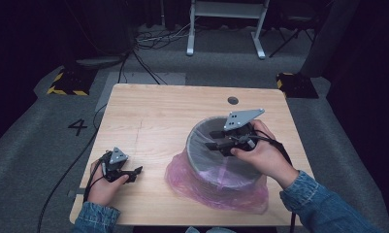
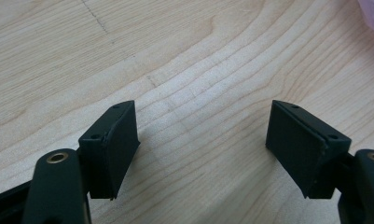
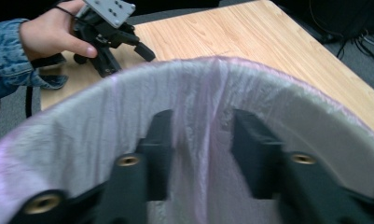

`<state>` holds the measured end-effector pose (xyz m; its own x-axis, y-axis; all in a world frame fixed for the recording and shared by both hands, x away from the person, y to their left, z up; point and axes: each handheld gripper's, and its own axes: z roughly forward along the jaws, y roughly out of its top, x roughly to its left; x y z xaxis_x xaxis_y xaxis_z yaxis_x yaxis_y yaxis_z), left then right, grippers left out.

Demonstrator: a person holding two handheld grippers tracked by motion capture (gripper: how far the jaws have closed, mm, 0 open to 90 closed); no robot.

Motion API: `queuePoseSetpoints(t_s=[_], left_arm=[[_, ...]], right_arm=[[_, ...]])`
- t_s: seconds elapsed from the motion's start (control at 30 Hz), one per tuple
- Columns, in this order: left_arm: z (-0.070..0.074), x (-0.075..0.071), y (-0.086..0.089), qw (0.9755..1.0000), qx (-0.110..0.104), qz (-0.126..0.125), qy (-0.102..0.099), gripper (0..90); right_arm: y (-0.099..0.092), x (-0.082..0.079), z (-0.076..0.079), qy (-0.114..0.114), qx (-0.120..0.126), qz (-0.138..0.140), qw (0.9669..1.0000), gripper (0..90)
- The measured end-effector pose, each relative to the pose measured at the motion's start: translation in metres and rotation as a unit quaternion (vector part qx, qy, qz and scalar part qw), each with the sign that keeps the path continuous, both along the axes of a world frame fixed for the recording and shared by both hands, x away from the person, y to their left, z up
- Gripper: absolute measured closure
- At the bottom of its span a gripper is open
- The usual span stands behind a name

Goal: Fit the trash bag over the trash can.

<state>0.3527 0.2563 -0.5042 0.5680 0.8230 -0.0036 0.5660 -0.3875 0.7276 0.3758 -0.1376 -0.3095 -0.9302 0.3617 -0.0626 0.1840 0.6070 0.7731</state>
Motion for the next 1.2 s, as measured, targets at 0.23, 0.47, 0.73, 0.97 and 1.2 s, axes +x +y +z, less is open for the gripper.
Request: queuePoseSetpoints(t_s=[0.23,0.47,0.73,0.97,1.2], left_arm=[[0.000,0.000,0.000,1.0000,-0.002,0.002,0.001,24.9],[0.000,0.000,0.000,1.0000,-0.002,0.002,0.001,24.9],[0.000,0.000,0.000,1.0000,-0.002,0.002,0.001,24.9],[0.000,0.000,-0.001,1.0000,-0.001,0.002,0.001,24.8],[0.000,0.000,-0.001,1.0000,-0.001,0.002,0.001,24.9]], right_arm=[[0.009,-0.005,-0.002,0.017,-0.039,0.025,0.9988,89.2],[0.022,0.004,-0.021,0.030,-0.081,0.021,0.9960,79.2],[0.029,0.017,-0.047,0.050,-0.092,-0.005,0.9945,45.3],[0.032,0.024,-0.066,0.045,-0.125,-0.001,0.9911,33.3],[0.036,0.026,-0.083,0.064,-0.162,0.000,0.9846,28.9]])
